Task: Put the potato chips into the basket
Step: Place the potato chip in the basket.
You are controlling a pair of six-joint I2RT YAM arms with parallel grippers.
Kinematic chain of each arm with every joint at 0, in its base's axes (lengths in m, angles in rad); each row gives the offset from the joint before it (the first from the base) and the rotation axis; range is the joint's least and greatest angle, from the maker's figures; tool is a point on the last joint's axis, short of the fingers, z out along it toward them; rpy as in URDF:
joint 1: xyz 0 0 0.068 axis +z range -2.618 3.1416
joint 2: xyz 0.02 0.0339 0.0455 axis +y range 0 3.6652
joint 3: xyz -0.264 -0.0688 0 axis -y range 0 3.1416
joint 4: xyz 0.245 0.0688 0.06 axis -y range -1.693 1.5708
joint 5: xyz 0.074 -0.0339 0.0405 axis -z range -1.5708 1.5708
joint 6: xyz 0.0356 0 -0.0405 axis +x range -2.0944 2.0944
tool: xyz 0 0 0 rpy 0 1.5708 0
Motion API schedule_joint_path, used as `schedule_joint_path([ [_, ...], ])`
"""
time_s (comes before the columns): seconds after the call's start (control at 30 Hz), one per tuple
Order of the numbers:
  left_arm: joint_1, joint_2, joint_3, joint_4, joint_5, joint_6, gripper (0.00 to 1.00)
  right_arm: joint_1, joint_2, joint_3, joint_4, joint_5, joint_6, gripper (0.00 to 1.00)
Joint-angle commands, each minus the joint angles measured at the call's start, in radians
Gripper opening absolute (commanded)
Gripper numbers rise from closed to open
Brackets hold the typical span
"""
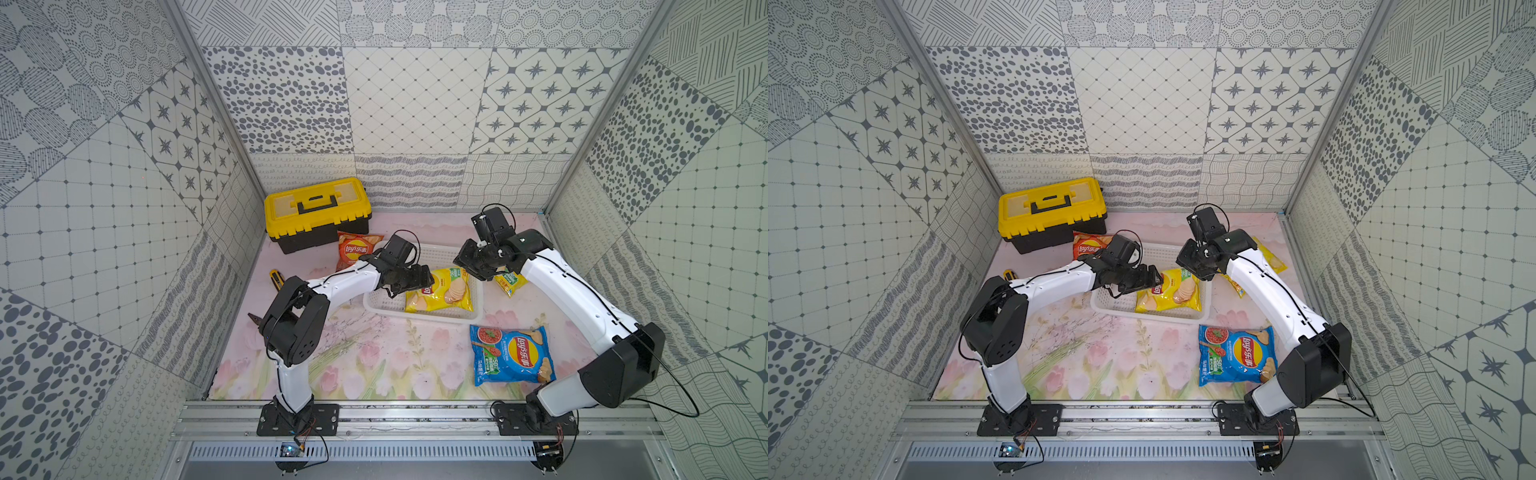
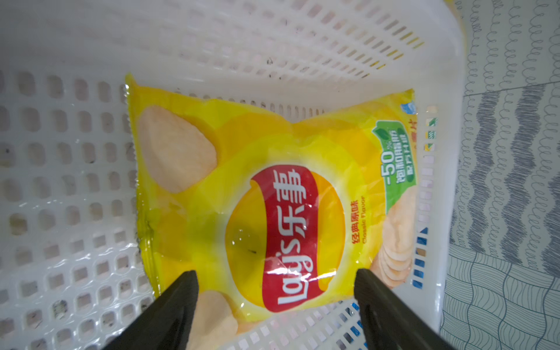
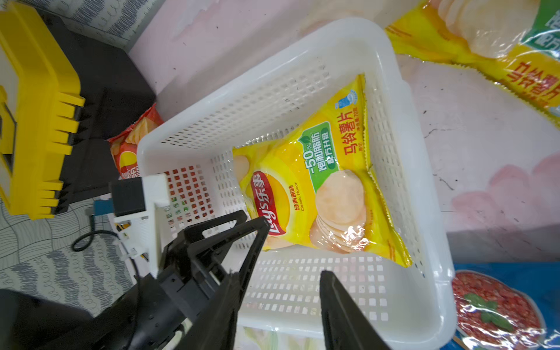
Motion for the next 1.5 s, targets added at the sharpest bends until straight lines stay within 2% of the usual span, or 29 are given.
schedule_joint_path([
  [0.0,0.016,-0.063,-0.009,-0.041,-0.040,0.040,0.86,0.006,0.012,-0.002,-0.033,0.078,-0.059,0.53],
  [0.33,0.024,-0.040,0.029,-0.223,-0.204,0.083,0.82,0.006,0.050,0.032,-0.076,0.094,-0.116,0.55],
  [0.47,0.026,-0.008,0.037,-0.238,-0.225,0.095,0.82,0.006,0.037,0.034,-0.077,0.086,-0.118,0.55],
  [0.7,0.021,0.046,0.036,-0.200,-0.165,0.068,0.76,0.006,0.003,0.030,-0.083,0.085,-0.116,0.58],
  [0.8,0.010,0.073,0.054,-0.193,-0.159,0.060,0.70,-0.003,-0.006,0.019,-0.096,0.093,-0.120,0.61],
  [1.07,-0.004,0.137,0.107,-0.200,-0.102,0.045,0.52,-0.015,-0.043,-0.023,-0.097,0.100,-0.124,0.61],
  [1.47,-0.020,0.183,0.136,-0.198,-0.086,0.022,0.50,-0.018,-0.041,-0.065,-0.112,0.141,-0.146,0.61],
])
